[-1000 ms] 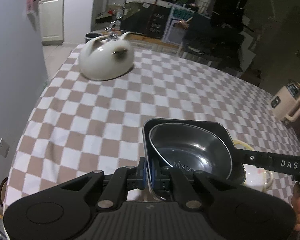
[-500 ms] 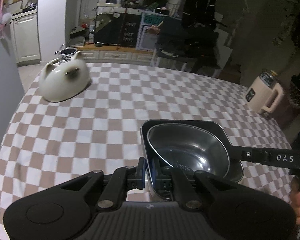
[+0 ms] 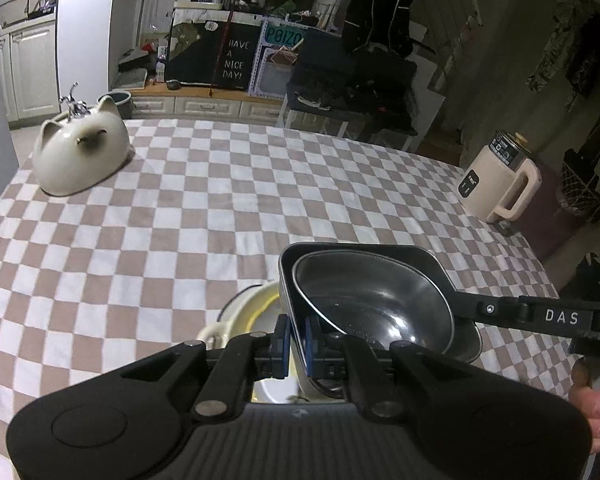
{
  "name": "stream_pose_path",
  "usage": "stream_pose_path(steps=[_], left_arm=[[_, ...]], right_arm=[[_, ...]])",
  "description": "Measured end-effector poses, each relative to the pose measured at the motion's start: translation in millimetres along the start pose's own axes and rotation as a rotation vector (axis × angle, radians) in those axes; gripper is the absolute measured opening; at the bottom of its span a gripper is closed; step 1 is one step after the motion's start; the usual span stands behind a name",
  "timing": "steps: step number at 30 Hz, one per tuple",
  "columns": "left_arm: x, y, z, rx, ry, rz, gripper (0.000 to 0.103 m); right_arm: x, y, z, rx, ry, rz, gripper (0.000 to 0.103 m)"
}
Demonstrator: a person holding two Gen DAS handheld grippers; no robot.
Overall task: Organize plates and bowls
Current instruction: 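Lower the nested steel stack into the cream floral bowls with both tools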
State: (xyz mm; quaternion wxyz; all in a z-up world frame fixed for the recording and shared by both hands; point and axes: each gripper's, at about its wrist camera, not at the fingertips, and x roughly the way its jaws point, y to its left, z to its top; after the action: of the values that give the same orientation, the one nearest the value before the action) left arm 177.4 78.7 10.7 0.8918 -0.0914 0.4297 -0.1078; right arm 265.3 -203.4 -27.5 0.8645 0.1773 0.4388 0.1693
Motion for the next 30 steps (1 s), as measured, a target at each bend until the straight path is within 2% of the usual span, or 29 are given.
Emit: stream_pose_path(steps=[10,20,30], left_arm=[[17.4,-6.2,-6.5,0.014,0.037,-0.008,0.008],[28.6,15.4,-8.5,-0.025,0.069,0.009,0.007],[37.0,23.4,-8.7,-0.019,0.098,0.008,0.008]], right_arm=[[8.9,-9.1,-3.0,0.029,0.033,-0.014,0.008],[30.2,-2.9,-2.6,0.014,0.076,-0.017,0.008],[38.1,-0.2,-1.5,0.015,0.099,-0.035,0.007]])
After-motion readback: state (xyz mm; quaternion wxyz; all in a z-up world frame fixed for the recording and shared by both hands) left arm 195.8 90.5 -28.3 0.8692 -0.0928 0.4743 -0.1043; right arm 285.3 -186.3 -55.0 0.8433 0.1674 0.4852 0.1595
